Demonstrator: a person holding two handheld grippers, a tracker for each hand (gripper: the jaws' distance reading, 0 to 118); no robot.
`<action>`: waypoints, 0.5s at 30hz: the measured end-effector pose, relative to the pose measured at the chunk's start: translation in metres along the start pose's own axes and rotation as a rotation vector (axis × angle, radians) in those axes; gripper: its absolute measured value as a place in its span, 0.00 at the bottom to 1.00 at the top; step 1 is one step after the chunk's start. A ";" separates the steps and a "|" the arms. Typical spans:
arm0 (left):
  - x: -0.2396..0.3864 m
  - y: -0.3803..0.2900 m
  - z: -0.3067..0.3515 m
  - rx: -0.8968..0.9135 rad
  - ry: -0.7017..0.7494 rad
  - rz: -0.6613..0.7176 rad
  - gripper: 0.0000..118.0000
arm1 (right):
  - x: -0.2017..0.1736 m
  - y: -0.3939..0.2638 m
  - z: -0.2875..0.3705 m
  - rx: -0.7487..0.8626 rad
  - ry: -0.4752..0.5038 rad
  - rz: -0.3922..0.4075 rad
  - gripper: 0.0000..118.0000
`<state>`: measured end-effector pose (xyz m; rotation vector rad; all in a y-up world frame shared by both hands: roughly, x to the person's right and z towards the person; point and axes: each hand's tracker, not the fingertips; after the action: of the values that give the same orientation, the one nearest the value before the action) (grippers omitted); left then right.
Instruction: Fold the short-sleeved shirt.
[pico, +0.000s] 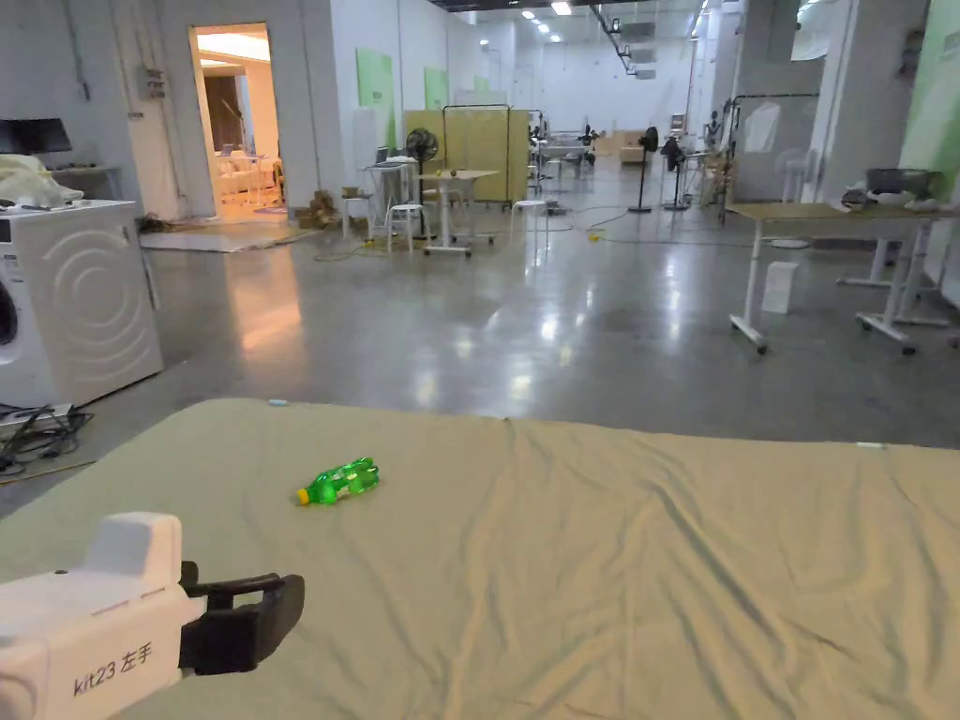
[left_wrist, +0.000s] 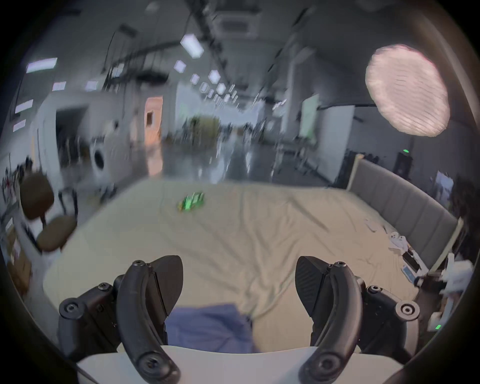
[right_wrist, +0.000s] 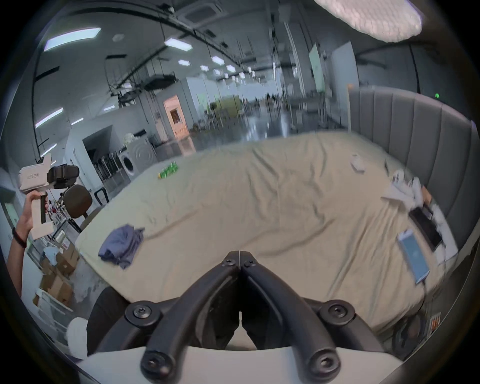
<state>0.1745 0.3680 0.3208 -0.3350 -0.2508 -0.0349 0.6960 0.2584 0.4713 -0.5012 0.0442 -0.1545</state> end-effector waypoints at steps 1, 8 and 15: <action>0.019 0.002 0.014 0.068 0.011 -0.050 0.76 | -0.002 0.008 0.007 0.040 -0.019 0.035 0.00; 0.120 -0.016 0.071 0.277 0.022 -0.195 0.71 | -0.017 0.049 0.053 0.296 -0.137 0.200 0.00; 0.153 -0.038 0.084 0.271 -0.007 -0.149 0.09 | -0.018 0.049 0.065 0.350 -0.147 0.197 0.00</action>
<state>0.2999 0.3609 0.4475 -0.0461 -0.2839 -0.1454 0.6898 0.3342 0.5051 -0.1558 -0.0760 0.0683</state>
